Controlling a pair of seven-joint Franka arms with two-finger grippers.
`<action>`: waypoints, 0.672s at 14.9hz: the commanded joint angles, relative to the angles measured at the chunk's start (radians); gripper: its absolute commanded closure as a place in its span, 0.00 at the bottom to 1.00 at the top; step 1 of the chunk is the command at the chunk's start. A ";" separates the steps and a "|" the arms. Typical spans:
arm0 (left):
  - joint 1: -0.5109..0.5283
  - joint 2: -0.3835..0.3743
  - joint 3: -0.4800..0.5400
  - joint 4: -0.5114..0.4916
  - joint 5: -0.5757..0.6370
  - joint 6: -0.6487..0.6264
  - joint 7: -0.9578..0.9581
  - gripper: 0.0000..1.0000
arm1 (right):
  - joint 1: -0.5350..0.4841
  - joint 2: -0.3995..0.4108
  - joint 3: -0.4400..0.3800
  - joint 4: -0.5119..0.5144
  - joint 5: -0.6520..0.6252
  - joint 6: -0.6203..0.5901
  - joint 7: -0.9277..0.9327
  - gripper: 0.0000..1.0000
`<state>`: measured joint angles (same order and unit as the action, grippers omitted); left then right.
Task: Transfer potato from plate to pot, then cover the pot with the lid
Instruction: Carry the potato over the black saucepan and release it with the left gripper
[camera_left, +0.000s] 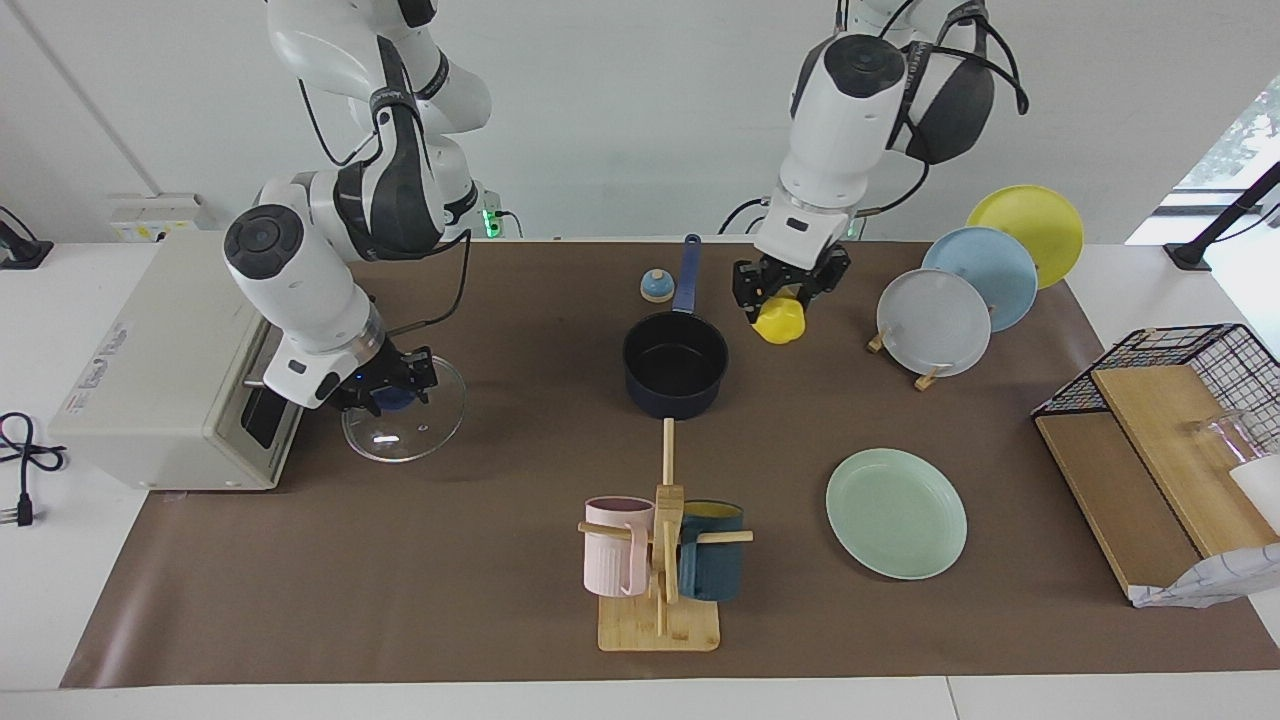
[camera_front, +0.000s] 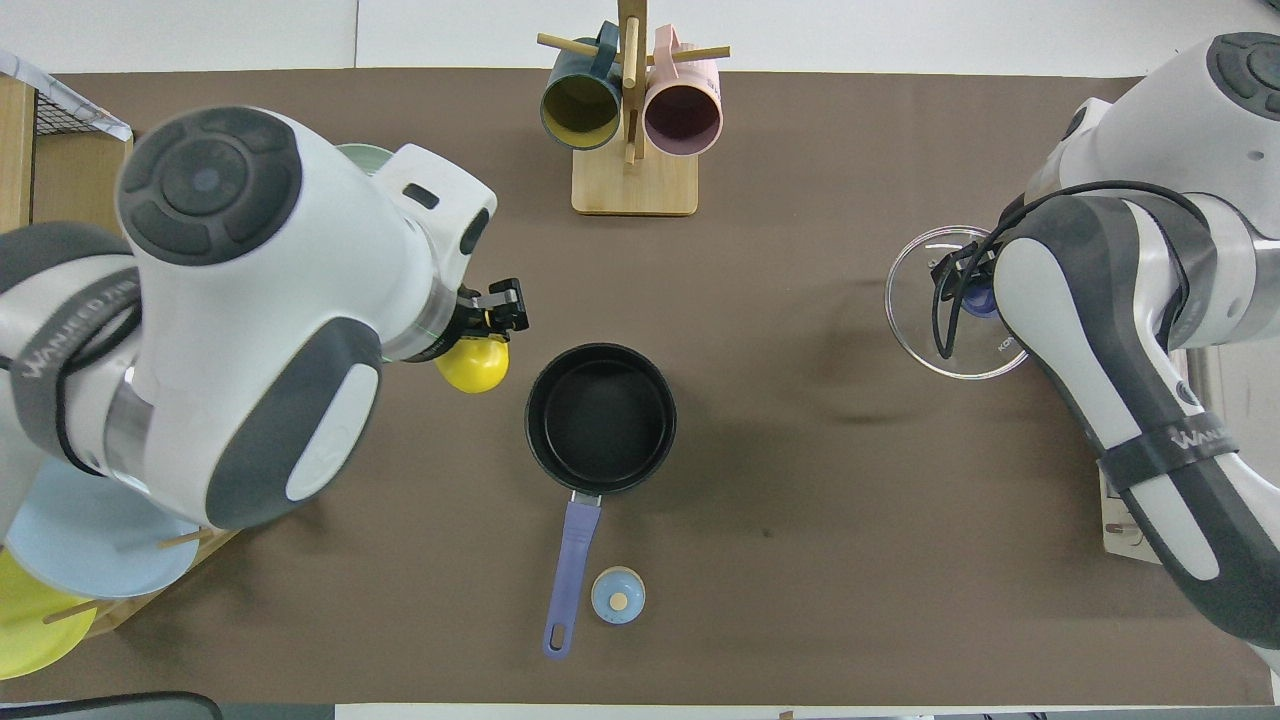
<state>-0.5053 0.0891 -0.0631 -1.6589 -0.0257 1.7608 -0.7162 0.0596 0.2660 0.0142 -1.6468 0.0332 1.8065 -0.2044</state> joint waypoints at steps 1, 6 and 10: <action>-0.093 -0.077 0.019 -0.203 -0.014 0.181 -0.115 1.00 | -0.006 -0.022 0.006 0.019 0.022 -0.045 0.010 1.00; -0.166 -0.008 0.020 -0.346 -0.014 0.436 -0.189 1.00 | -0.004 -0.024 0.006 0.105 0.013 -0.153 0.072 1.00; -0.182 0.003 0.020 -0.389 -0.014 0.497 -0.206 1.00 | 0.000 -0.027 0.007 0.094 0.017 -0.144 0.075 1.00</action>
<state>-0.6629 0.1081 -0.0616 -2.0125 -0.0260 2.2213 -0.9061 0.0592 0.2425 0.0156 -1.5566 0.0332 1.6730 -0.1462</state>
